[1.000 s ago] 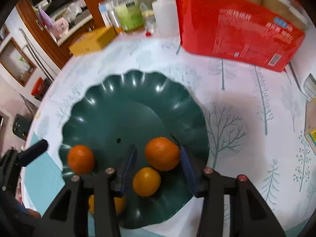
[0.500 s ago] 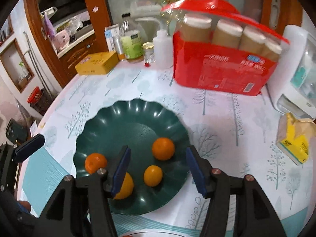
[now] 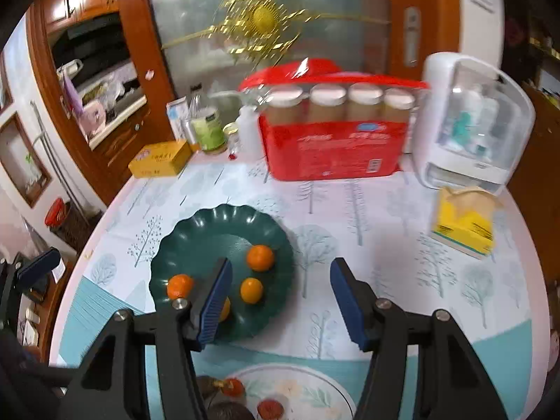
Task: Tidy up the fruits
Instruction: 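Place the large orange and tangerine onto the green plate, open both tools, then grasp the dark banana with the left tool while the right tool grasps the avocado, then carry the banana and avocado over the green plate, lower and open both tools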
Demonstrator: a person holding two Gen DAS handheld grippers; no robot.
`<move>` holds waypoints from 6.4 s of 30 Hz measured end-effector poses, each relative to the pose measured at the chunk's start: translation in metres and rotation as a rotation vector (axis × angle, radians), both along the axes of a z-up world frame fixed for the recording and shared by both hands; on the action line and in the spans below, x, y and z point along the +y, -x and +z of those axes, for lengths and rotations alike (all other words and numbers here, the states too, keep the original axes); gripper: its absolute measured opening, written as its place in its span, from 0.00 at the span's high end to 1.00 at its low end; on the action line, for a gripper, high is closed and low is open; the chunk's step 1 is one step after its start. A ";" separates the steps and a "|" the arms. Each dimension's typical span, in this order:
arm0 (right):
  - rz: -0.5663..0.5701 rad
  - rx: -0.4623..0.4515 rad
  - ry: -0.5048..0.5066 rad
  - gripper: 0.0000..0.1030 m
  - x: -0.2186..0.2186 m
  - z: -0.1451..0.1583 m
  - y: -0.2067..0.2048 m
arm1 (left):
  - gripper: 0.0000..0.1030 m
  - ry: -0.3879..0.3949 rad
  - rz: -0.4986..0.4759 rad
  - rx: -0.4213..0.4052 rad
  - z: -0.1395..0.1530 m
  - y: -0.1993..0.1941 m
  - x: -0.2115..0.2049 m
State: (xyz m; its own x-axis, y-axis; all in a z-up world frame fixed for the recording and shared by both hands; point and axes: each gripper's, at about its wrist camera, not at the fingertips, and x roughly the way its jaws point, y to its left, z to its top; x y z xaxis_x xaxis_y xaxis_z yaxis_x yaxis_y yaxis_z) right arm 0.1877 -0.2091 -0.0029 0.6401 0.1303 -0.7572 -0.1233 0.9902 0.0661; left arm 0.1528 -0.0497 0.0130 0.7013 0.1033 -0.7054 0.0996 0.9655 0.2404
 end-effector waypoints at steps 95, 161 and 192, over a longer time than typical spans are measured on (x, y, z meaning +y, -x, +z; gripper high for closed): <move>0.282 0.251 0.014 0.40 0.039 -0.148 0.120 | 0.71 0.233 -0.020 0.579 -0.202 0.029 0.006; 0.164 0.267 -0.050 0.40 0.093 -0.069 -0.112 | 0.71 0.097 -0.069 0.366 -0.107 -0.187 0.074; 0.328 0.149 0.055 0.38 0.105 -0.132 -0.117 | 0.18 0.110 -0.122 0.452 -0.166 -0.223 0.076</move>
